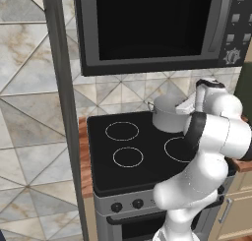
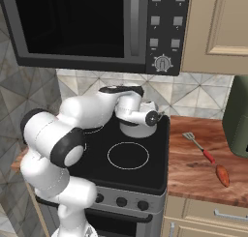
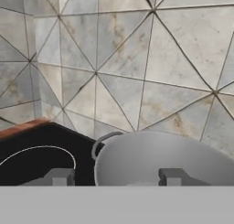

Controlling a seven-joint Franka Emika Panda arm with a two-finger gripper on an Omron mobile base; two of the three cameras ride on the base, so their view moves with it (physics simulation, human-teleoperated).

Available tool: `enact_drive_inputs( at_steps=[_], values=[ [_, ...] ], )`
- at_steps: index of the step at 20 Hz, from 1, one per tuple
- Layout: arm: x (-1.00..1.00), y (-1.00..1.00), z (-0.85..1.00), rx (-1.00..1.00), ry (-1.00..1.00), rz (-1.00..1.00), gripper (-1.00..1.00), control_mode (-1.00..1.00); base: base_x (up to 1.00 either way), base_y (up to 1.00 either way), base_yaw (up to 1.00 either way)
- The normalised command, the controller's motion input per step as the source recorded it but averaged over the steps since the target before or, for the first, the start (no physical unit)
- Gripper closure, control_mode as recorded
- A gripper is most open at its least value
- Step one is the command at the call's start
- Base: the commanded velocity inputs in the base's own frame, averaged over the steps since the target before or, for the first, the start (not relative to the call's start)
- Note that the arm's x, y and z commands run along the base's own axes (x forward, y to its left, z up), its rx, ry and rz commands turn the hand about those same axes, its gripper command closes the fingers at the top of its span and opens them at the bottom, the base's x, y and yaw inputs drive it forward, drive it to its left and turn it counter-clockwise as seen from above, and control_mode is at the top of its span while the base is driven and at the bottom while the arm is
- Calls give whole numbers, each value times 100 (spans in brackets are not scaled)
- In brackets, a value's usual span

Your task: Put the sweet potato and garlic in the pot. Retrieve the spatula and lightly stir the vegetables in the pot.

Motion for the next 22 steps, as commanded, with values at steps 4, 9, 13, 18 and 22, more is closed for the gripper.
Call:
enact_drive_inputs(
  at_steps=[4, 9, 13, 18, 22],
  values=[
    [-67, -17, 17, 0, -7, 0, -100, -100, 0, 0, 0],
    [-73, -22, 15, 0, -5, 0, -100, -100, 0, 0, 0],
    [-60, -28, 34, -2, 0, -4, -100, -100, 0, 0, 0],
    [-66, -33, 36, -4, 5, -8, -100, -100, 0, 0, 0],
    [-84, -42, 17, -5, 7, -21, -100, -100, 0, 0, 0]
  ],
)
